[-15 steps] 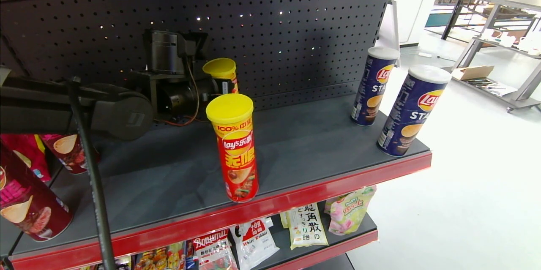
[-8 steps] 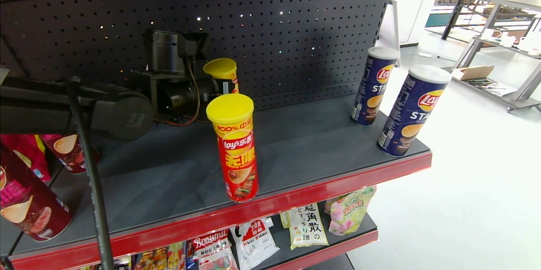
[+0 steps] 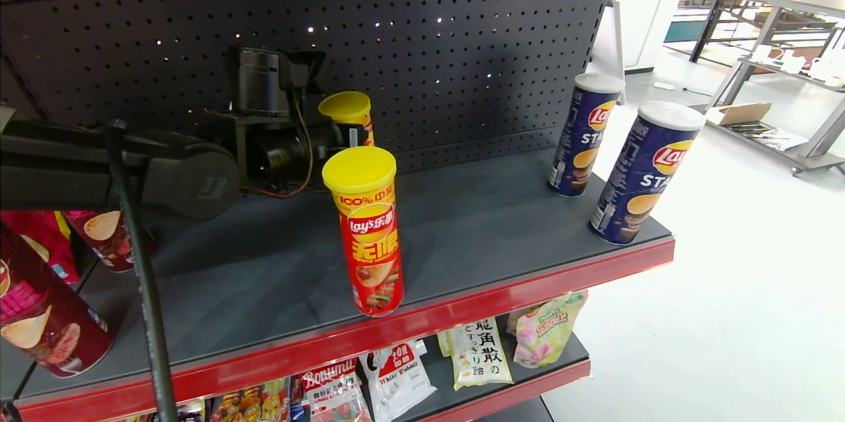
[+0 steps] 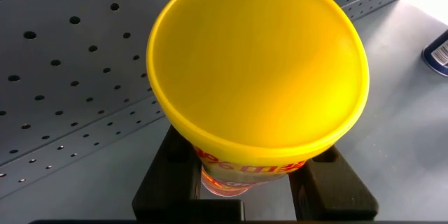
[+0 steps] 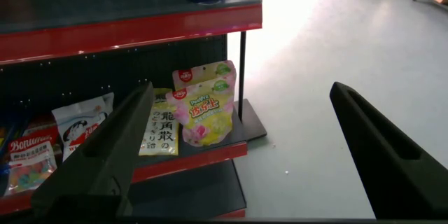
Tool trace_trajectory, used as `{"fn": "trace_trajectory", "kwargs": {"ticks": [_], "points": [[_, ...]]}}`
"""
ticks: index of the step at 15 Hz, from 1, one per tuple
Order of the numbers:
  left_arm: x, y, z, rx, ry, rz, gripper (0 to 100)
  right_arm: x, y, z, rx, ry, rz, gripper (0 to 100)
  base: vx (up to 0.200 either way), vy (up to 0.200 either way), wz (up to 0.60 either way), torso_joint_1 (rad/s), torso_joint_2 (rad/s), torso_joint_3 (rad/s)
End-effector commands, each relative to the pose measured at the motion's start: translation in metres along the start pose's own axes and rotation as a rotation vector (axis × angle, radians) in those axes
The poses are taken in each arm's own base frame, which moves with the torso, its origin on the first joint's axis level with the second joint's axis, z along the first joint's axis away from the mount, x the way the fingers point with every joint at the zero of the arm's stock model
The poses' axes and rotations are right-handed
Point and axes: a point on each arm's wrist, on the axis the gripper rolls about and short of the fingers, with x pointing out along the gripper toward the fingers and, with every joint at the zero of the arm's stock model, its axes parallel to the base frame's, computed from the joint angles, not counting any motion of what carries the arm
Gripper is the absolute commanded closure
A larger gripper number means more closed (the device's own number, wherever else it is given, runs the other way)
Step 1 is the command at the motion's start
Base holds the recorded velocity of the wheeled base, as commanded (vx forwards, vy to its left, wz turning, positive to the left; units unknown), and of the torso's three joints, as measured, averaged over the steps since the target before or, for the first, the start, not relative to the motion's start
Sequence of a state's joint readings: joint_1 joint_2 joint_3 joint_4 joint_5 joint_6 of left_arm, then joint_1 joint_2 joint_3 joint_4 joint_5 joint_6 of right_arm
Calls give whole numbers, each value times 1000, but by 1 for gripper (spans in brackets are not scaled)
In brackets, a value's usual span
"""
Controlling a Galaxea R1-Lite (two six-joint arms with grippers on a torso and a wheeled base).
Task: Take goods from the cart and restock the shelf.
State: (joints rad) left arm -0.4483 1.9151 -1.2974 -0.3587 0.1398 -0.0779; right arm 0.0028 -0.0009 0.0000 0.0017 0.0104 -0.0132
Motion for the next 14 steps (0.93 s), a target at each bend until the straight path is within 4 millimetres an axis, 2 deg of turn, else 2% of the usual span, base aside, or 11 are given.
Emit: {"fn": "trace_trajectory", "kwargs": {"ticks": [1,5,6,14], "points": [[-1,0,1,-1,-3,0,100,0,0,0,-1,1,1,0,0,0,0,0,0,0],[-1,0,0,-1,-1,0,100,0,0,0,-1,1,1,0,0,0,0,0,0,0],[-1,0,0,1,-1,0,0,0,0,0,-1,1,1,0,0,0,0,0,0,0],[-2,1,-2,5,25,1,0,0,0,0,-1,1,1,0,0,0,0,0,0,0]]}}
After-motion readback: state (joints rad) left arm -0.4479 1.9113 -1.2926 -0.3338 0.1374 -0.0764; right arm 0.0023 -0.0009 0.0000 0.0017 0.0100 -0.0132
